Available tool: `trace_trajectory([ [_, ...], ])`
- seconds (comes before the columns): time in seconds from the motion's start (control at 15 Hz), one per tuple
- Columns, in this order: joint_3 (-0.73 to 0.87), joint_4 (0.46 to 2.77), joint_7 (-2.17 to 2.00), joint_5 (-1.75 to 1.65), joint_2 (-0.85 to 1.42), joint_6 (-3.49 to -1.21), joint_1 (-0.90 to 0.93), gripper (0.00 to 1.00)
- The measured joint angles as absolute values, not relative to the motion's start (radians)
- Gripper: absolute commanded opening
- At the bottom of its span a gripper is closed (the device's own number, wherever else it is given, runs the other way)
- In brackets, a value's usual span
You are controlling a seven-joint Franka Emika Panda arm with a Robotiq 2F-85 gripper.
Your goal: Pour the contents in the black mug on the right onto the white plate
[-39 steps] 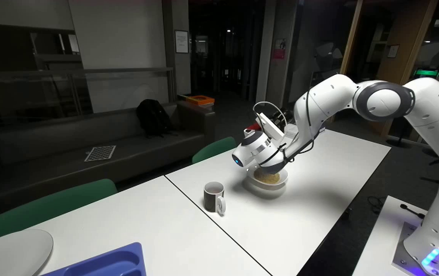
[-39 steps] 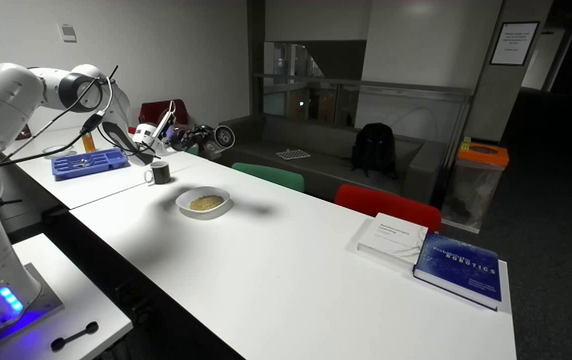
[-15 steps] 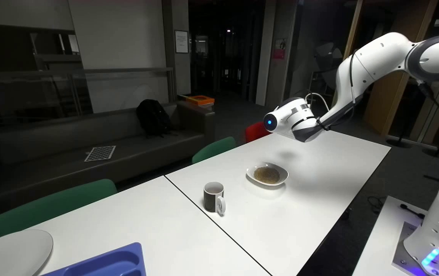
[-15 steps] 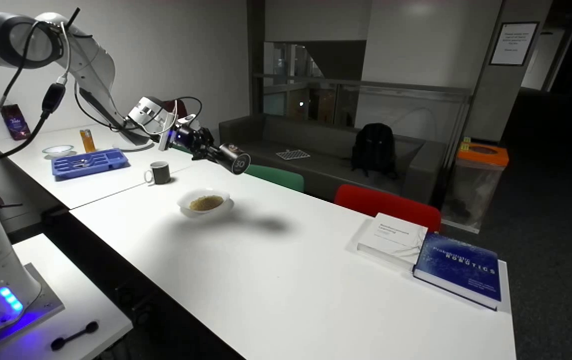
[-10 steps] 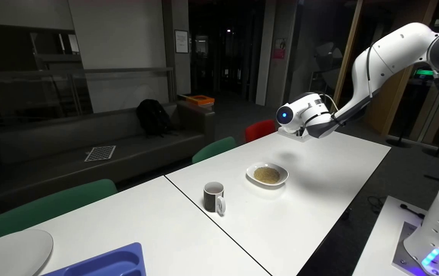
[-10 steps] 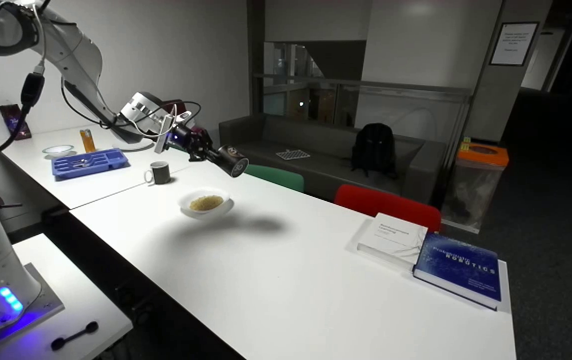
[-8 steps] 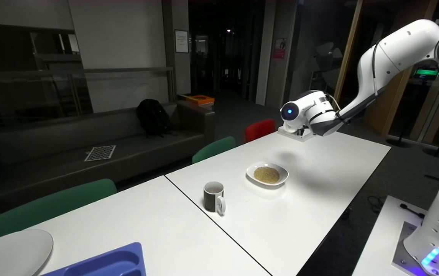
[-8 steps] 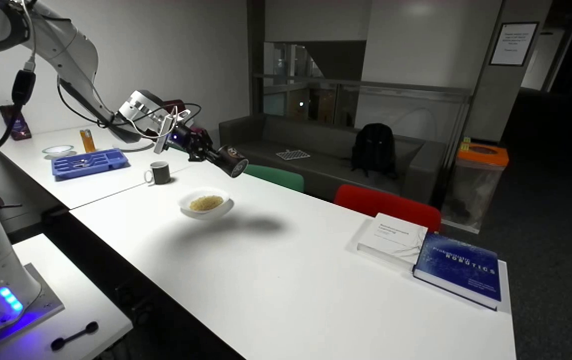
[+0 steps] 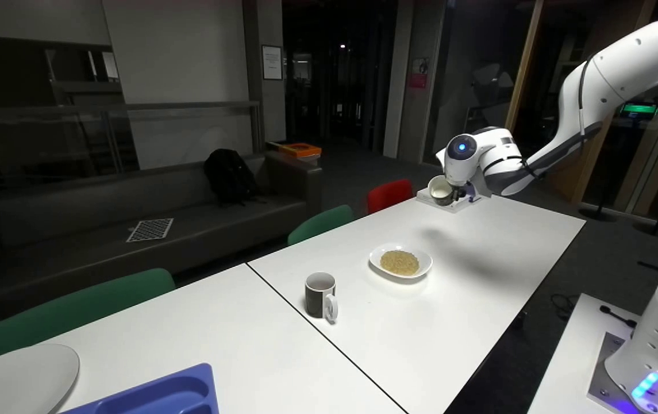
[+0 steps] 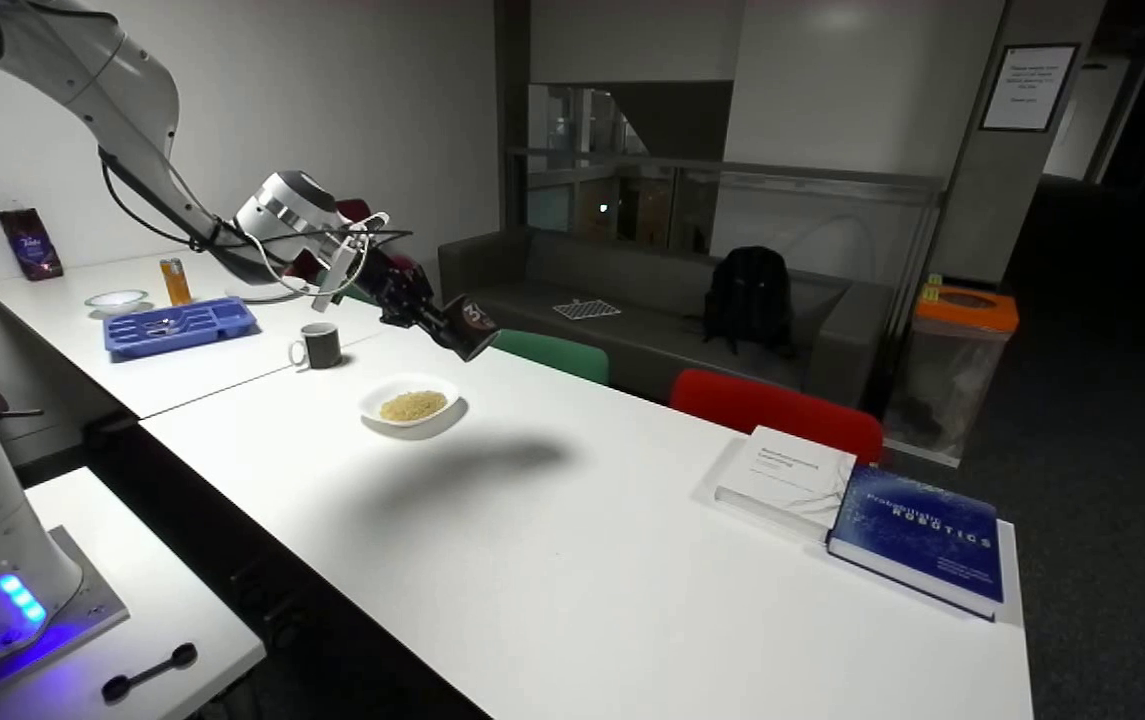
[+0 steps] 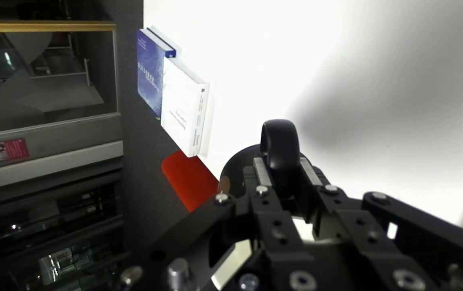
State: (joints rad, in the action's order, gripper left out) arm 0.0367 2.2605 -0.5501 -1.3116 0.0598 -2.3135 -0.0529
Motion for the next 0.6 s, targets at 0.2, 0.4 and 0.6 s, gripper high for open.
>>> trace_trajectory([
  [0.2, 0.067, 2.27, -0.546, -1.27, 0.056, -2.4, -0.072, 0.05],
  [0.4, 0.09, 2.276, -0.514, -1.195, 0.056, -2.474, -0.086, 0.05],
  [0.6, 0.105, 2.281, -0.442, -1.106, 0.056, -2.537, -0.096, 0.05],
])
